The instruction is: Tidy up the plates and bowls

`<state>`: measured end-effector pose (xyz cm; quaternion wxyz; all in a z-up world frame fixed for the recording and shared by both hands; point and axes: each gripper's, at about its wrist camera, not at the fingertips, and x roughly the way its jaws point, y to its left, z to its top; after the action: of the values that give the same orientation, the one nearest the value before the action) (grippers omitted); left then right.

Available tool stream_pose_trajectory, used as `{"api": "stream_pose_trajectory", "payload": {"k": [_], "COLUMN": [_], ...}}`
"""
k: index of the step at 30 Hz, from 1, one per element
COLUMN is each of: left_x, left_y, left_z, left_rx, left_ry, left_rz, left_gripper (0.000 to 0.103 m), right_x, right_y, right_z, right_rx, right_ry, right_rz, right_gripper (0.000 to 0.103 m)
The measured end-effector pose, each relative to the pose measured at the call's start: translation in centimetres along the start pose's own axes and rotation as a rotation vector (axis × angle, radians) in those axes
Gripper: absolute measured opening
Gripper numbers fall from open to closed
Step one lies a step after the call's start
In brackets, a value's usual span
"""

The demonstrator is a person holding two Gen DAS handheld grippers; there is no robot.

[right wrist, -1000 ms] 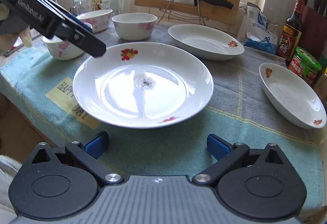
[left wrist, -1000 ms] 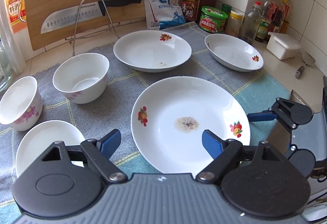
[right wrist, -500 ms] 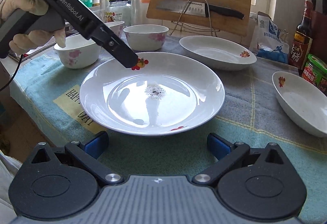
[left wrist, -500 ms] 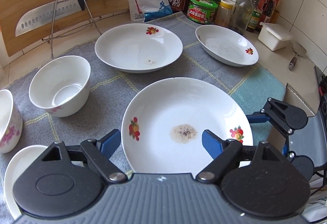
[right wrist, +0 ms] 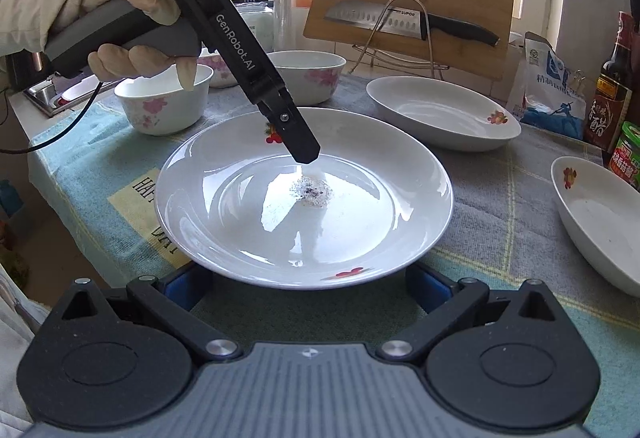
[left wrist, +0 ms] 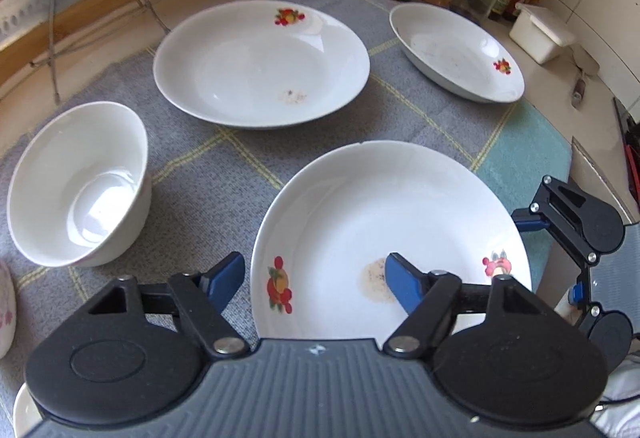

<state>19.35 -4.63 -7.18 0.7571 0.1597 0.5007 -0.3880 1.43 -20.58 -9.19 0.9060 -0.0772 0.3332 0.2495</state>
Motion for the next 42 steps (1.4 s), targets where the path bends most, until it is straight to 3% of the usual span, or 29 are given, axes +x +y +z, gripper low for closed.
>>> {"api": "stream_pose_trajectory", "payload": {"k": [12,42], "left_x": [1.1,0.6], "left_y": [0.4,-0.3], "left_z": [1.2,2.6], "left_rx": [0.049,0.039], "left_ry": [0.098,0.117], "left_rz": [-0.092,-0.083], "left_gripper": [0.068,0.068], "right_x": [0.1,-0.4], "right_y": [0.1,-0.7], "right_z": [0.0,2.1], "right_rx": [-0.002,-0.035], "right_ry": [-0.002,0.076], "right_rz": [-0.001,0.001], "right_gripper": [0.103,0.103]}}
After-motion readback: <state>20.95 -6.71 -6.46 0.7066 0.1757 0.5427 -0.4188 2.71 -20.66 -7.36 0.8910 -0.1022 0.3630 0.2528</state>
